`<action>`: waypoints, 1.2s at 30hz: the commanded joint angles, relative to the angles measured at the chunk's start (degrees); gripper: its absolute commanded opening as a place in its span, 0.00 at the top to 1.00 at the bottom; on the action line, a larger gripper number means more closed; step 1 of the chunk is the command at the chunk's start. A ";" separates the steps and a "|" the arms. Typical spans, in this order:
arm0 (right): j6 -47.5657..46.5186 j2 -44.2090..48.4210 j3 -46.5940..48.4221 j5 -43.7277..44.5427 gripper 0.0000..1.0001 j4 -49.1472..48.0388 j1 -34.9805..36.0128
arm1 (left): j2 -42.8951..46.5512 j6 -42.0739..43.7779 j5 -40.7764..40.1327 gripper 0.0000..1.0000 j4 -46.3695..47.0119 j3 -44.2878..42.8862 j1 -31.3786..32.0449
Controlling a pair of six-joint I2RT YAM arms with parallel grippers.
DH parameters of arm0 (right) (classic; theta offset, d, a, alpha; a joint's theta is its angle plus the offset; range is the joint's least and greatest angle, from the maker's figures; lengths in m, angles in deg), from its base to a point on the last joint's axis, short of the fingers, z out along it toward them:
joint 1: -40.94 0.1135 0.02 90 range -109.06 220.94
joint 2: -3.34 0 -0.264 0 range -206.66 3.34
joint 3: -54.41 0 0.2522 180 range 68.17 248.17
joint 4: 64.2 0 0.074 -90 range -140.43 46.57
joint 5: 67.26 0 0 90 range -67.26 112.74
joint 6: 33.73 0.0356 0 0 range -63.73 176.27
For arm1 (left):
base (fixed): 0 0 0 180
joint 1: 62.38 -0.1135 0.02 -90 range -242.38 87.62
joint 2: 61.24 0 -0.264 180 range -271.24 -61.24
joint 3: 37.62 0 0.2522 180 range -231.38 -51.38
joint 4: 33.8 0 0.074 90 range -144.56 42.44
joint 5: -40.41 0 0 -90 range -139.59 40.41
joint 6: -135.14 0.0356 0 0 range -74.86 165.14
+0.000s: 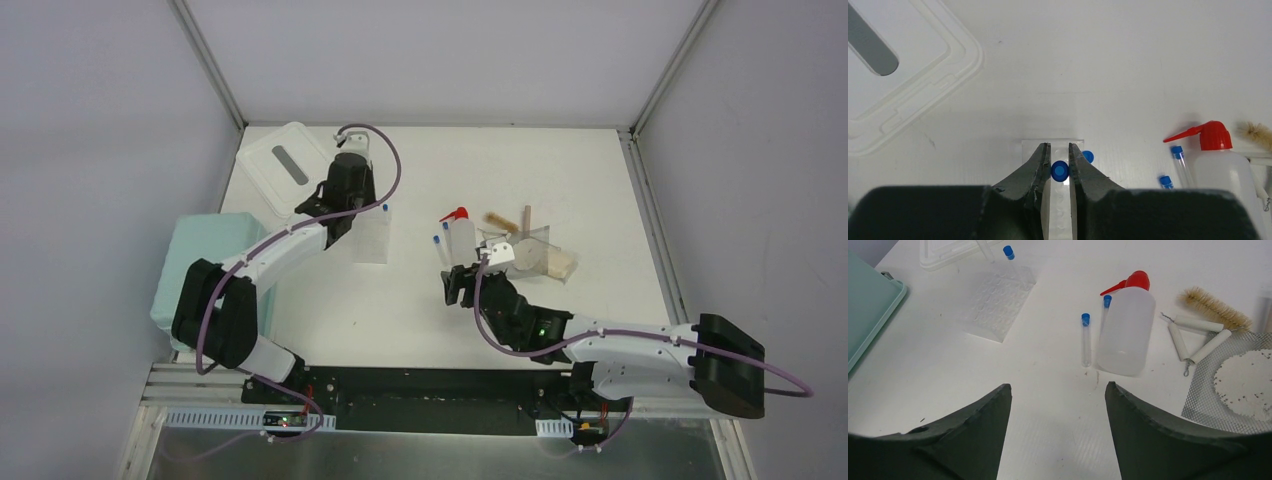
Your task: Organize the chemistry lab equipment
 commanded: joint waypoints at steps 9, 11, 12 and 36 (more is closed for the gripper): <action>1.12 3.79 -1.65 3.75 0.27 -1.47 -0.21 | -6.18 2.78 5.93 1.00 7.59 -0.16 -1.67; 1.14 4.17 -1.93 3.93 0.27 -1.43 -0.21 | -6.45 3.12 6.23 1.00 9.02 0.62 -1.87; 1.17 4.31 -2.04 3.99 0.27 -1.44 -0.21 | -6.64 3.40 6.21 1.00 9.39 0.85 -1.99; 2.20 4.31 -2.33 4.72 0.26 -1.08 -0.16 | -7.95 4.26 8.14 1.00 11.64 2.72 -2.71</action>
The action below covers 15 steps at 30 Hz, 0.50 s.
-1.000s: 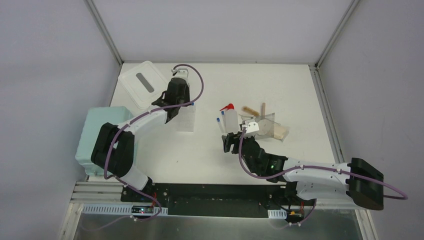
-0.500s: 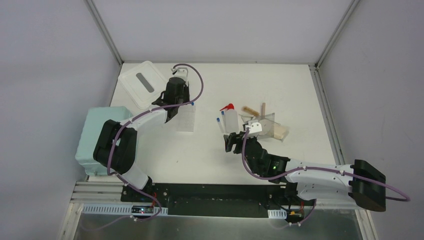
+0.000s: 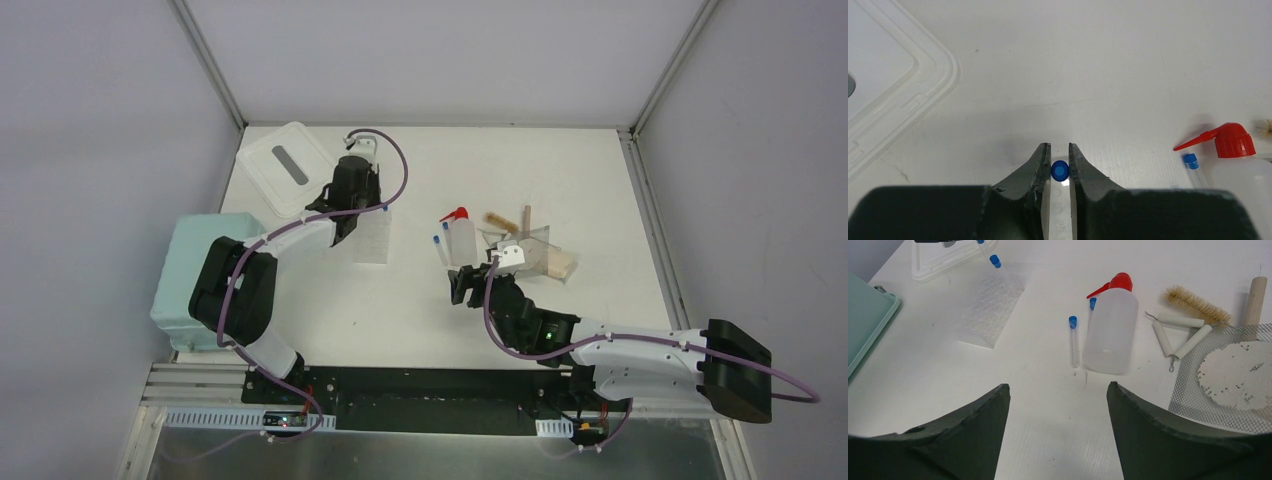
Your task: Organize the chemistry lab equipment
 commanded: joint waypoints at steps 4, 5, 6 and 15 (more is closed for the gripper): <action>1.34 0.50 0.29 1.48 0.26 -1.13 -0.21 | 2.90 1.08 0.86 1.00 -0.79 1.58 -0.53; 1.33 0.38 0.40 1.43 0.26 -1.09 -0.16 | 3.25 1.16 0.69 1.00 -0.85 1.71 -0.50; 1.41 0.30 0.49 1.30 0.26 -1.11 -0.16 | 3.54 1.25 0.59 1.00 -1.01 1.98 -0.56; 1.81 -0.24 0.86 0.91 0.26 -0.79 -0.21 | 4.43 0.89 1.17 1.00 -0.93 2.69 -0.56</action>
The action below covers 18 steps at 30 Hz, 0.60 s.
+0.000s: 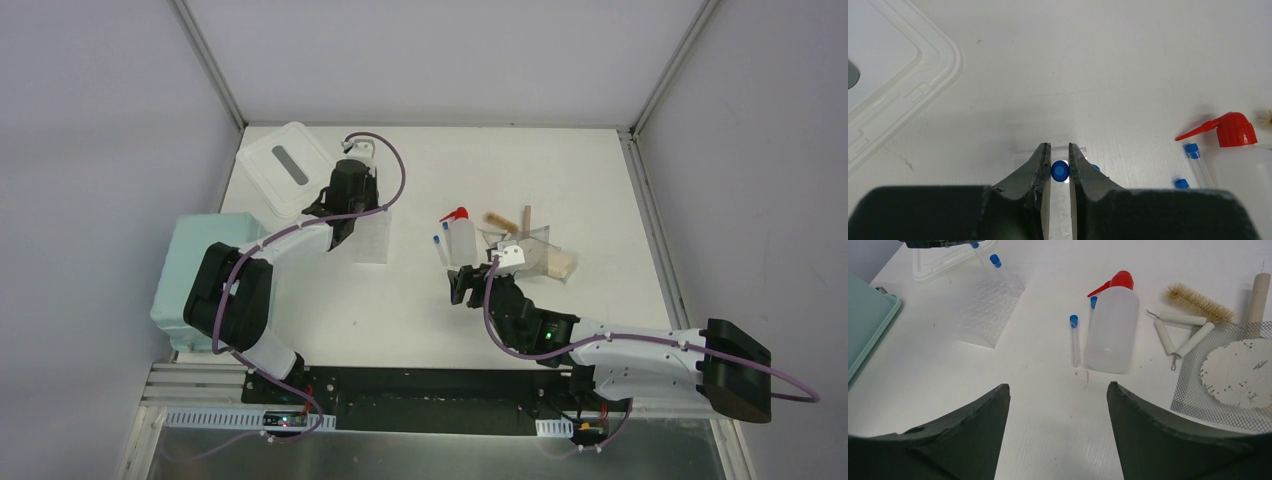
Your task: Organize the chemistry lab equipment
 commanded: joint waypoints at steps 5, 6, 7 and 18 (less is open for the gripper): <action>1.47 0.20 0.76 0.94 0.26 -0.35 -0.21 | 0.78 0.96 1.67 1.00 0.16 0.06 -0.52; 1.51 0.22 0.68 1.02 0.26 -0.29 -0.21 | 0.41 0.89 1.63 1.00 0.36 -0.07 -0.56; 1.59 0.30 0.67 1.02 0.26 -0.21 -0.21 | 0.08 0.88 1.67 1.00 0.68 -0.04 -0.57; 2.07 0.10 0.49 1.38 0.25 0.03 -0.21 | -1.08 0.82 2.42 1.00 1.49 -0.44 -0.55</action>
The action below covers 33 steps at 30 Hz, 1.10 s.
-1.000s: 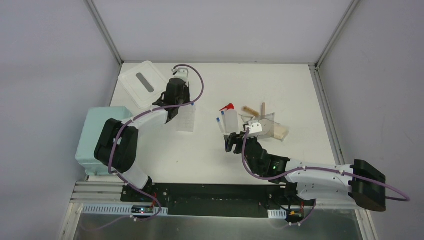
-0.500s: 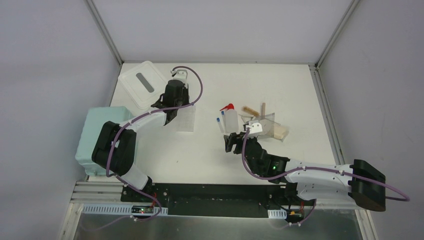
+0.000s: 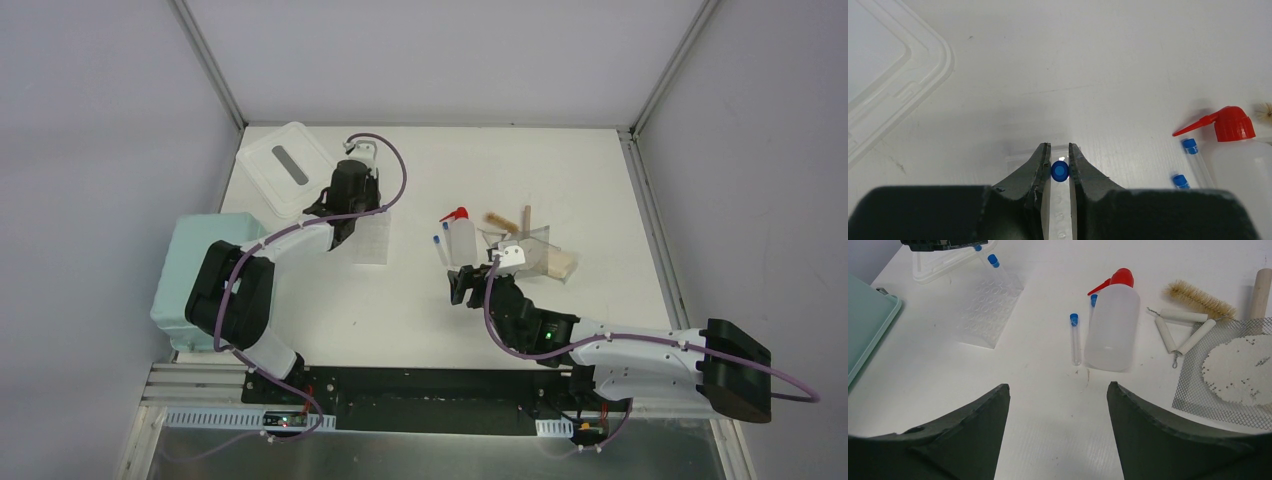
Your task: Organize the chemistry lab equipment
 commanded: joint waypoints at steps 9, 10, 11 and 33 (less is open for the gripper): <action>1.28 -0.26 0.49 1.48 0.25 -0.43 -0.21 | -0.95 3.37 2.94 1.00 4.14 2.33 -0.55; 1.28 -0.26 0.47 1.36 0.25 -0.44 -0.21 | -1.15 3.44 3.22 1.00 4.22 2.45 -0.52; 1.22 -0.29 0.53 1.36 0.25 -0.46 -0.21 | -1.37 3.56 3.40 1.00 4.30 2.50 -0.55; 1.25 -0.43 0.93 1.27 0.15 -0.04 -0.21 | -0.62 3.96 1.99 0.85 3.53 3.20 -0.56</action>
